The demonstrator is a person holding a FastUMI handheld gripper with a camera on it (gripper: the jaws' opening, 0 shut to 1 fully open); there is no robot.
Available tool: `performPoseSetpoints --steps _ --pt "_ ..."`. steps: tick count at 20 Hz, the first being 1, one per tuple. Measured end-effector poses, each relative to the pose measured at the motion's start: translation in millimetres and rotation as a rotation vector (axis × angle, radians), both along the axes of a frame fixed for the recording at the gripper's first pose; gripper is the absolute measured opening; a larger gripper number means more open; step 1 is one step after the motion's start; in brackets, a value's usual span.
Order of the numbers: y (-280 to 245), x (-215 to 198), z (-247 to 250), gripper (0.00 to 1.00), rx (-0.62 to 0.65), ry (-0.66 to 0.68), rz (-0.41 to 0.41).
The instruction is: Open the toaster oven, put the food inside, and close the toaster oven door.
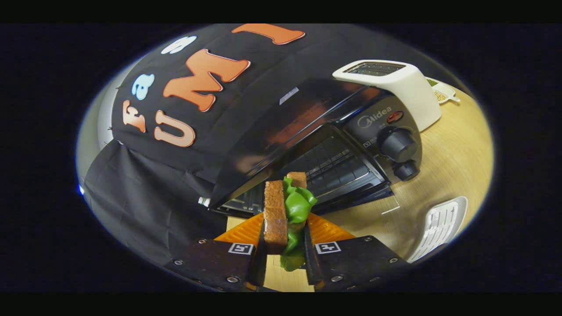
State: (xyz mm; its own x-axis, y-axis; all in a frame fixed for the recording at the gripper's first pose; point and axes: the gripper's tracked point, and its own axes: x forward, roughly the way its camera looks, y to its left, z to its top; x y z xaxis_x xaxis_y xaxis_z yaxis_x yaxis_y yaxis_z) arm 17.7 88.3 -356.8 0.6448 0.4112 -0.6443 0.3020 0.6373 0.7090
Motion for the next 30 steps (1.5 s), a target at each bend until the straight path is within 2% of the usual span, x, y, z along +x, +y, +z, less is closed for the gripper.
performPoseSetpoints --steps 7,17,19,20,21,24,26,30 --pt "7 47 -17 0.37 0.049 -0.085 -0.089" --pt "3 73 -40 0.37 -0.106 -0.136 -0.151" --pt "-8 68 -44 0.49 -0.183 -0.121 -0.158" --pt "-14 68 -43 0.62 -0.222 -0.115 -0.153" --pt "-20 65 -42 0.7 -0.267 -0.107 -0.145" --pt "-29 54 -36 0.91 -0.384 -0.1 -0.079" --pt "-31 45 -23 0.98 -0.421 -0.121 -0.044" --pt "-32 20 -6 0.98 -0.432 -0.116 0.019"
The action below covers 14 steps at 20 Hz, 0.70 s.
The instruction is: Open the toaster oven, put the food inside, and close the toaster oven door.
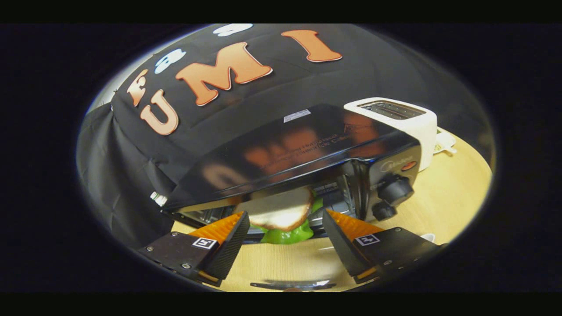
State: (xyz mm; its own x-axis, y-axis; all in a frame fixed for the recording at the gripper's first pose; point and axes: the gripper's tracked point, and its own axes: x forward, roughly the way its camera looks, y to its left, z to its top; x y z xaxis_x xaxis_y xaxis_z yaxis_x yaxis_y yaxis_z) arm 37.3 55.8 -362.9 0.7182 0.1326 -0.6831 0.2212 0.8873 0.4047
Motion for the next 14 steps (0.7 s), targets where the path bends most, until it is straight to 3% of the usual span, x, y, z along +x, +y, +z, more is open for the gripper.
performPoseSetpoints --steps 8,14 --pt "39 -61 35 0.99 -0.002 -0.004 0.204" --pt "60 -115 11 0.99 -0.027 0.098 0.313"
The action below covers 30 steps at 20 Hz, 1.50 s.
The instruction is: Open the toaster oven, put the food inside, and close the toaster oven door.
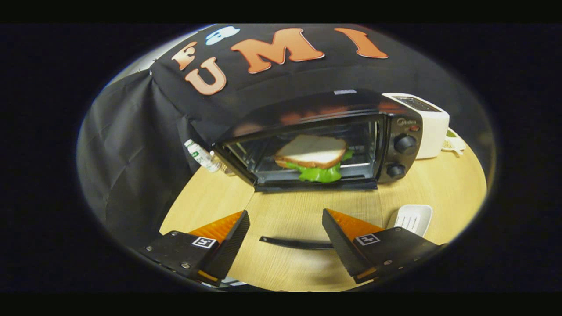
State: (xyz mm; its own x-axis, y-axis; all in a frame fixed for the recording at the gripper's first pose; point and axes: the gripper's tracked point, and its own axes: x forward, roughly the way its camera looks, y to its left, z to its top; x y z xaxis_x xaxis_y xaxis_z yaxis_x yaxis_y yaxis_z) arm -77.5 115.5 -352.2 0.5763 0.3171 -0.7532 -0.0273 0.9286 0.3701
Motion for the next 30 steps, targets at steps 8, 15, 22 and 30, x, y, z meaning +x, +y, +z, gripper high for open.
performPoseSetpoints --steps 8,15,22,30 --pt "13 -61 -11 0.97 -0.003 0.108 0.076" --pt "11 -82 -56 0.95 -0.066 0.222 0.056" --pt "7 -84 -75 0.91 -0.154 0.274 0.066" --pt "0 -86 -93 0.83 -0.214 0.29 0.079"
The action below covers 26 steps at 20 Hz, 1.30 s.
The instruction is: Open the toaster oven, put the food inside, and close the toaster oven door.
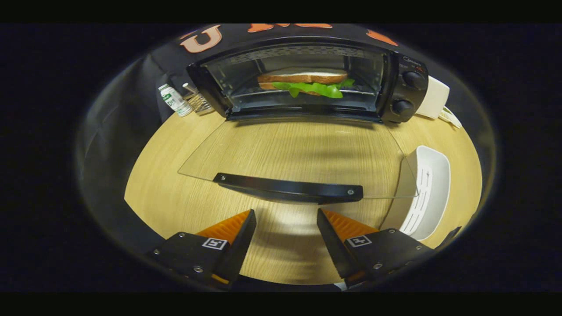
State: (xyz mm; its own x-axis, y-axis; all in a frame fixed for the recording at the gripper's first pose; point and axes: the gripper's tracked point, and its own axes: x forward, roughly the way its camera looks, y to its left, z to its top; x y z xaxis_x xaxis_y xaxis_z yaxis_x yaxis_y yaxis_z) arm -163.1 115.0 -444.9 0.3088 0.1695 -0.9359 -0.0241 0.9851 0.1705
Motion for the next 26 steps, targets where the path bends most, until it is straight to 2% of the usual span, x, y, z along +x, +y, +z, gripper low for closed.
performPoseSetpoints --steps 2,5,8,13,20,26 --pt "1 16 -1 0.83 0.007 -0.027 -0.037" --pt "2 16 4 0.83 0.013 -0.017 -0.027" --pt "2 33 29 0.83 0.022 -0.098 -0.028" --pt "-7 89 67 0.83 0.018 -0.233 -0.056" --pt "-24 156 85 0.83 -0.009 -0.306 -0.1" --pt "-25 187 104 0.83 -0.013 -0.368 -0.118"
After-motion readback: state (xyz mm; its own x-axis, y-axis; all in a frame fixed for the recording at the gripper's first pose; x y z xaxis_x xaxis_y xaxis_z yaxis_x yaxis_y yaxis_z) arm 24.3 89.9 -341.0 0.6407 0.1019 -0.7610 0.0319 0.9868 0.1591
